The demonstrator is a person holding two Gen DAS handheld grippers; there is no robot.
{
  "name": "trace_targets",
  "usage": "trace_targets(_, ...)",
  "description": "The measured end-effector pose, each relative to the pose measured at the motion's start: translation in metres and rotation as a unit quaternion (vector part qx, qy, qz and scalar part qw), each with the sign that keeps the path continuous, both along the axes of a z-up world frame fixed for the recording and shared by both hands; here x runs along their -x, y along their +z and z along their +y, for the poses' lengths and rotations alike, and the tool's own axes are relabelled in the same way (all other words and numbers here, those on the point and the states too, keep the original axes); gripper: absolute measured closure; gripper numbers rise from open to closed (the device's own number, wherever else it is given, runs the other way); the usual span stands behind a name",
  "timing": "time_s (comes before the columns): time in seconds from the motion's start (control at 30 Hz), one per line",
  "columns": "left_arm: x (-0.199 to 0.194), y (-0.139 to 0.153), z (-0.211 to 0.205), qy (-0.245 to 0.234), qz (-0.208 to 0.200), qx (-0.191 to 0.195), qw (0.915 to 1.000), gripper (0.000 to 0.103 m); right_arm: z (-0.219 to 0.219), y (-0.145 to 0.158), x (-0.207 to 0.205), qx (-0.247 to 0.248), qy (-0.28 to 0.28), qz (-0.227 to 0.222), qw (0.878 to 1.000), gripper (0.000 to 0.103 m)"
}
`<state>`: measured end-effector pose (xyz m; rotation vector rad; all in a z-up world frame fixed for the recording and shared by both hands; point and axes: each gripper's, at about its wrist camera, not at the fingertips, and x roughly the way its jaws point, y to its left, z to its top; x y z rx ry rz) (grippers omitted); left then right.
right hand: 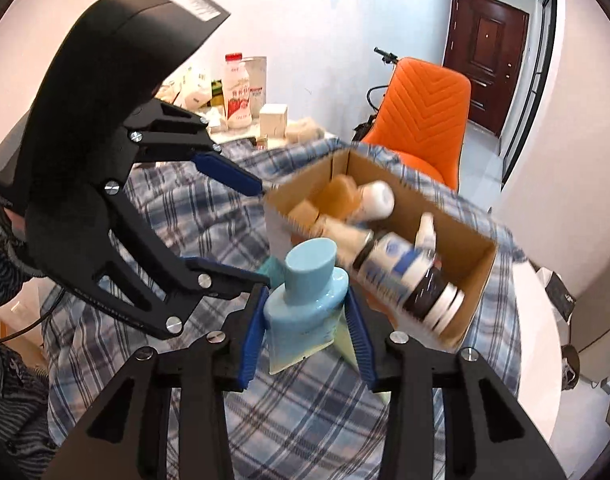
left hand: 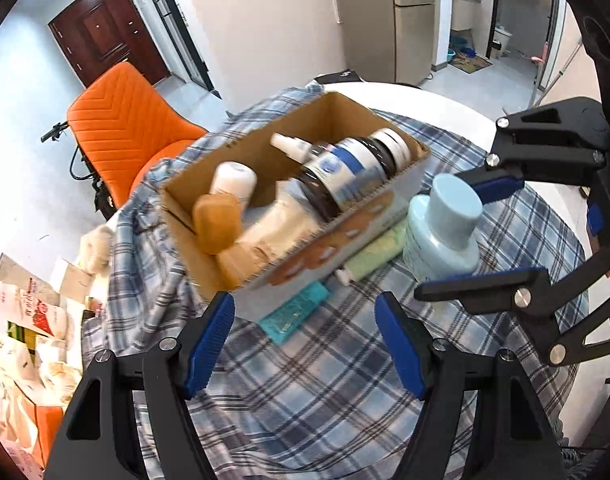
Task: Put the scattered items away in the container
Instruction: 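Lift the light blue tube with the right gripper toward the box, then lower the light blue tube into the box and open the right gripper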
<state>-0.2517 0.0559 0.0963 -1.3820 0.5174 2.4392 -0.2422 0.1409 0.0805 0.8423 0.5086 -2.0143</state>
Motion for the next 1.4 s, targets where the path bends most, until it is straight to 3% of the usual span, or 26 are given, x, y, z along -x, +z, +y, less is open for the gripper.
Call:
trace_targets(0.13, 0.009, 0.022, -0.009, 0.008, 0.009, -0.010, 0.9999, 0.028, -0.010, 0.019, 0.015, 0.009, 0.002, 0.004, 1.000, 0.065)
trace_targets(0.27, 0.021, 0.044, -0.011, 0.012, 0.029, 0.003, 0.9995, 0.028, -0.017, 0.038, 0.033, 0.014, -0.002, 0.018, 1.000, 0.065)
trace_targets(0.43, 0.050, 0.055, -0.017, 0.018, 0.030, -0.001, 0.9994, 0.028, -0.018, 0.050, 0.068, 0.023, -0.026, 0.024, 0.999, 0.065)
trace_targets(0.6, 0.083, 0.050, -0.021, 0.037, 0.036, 0.004, 0.9986, 0.028, -0.019, 0.047, 0.100, 0.021, -0.052, 0.030, 0.998, 0.065)
trace_targets(0.87, 0.114, 0.019, -0.020, 0.051, 0.010, 0.004, 0.9986, 0.028, -0.028, 0.024, 0.121, 0.006, -0.056, 0.005, 0.998, 0.065)
trace_targets(0.97, 0.116, 0.011, -0.022, 0.058, 0.010, 0.018, 0.9981, 0.028, -0.033, 0.017, 0.123, 0.005, -0.051, -0.009, 0.999, 0.064)
trace_targets(1.03, 0.115, 0.008, -0.027, 0.062, 0.004, 0.017, 0.9979, 0.028, -0.034, 0.016, 0.120, 0.004, -0.052, -0.007, 0.999, 0.051)
trace_targets(1.1, 0.113, 0.006, -0.033, 0.065, -0.003, 0.013, 0.9978, 0.028, -0.032, 0.019, 0.112, 0.010, -0.050, 0.001, 0.999, 0.046)
trace_targets(1.4, 0.090, 0.014, -0.036, 0.062, 0.004, 0.005, 0.9981, 0.028, -0.001, 0.035, 0.093, 0.020, -0.068, 0.012, 0.997, 0.046)
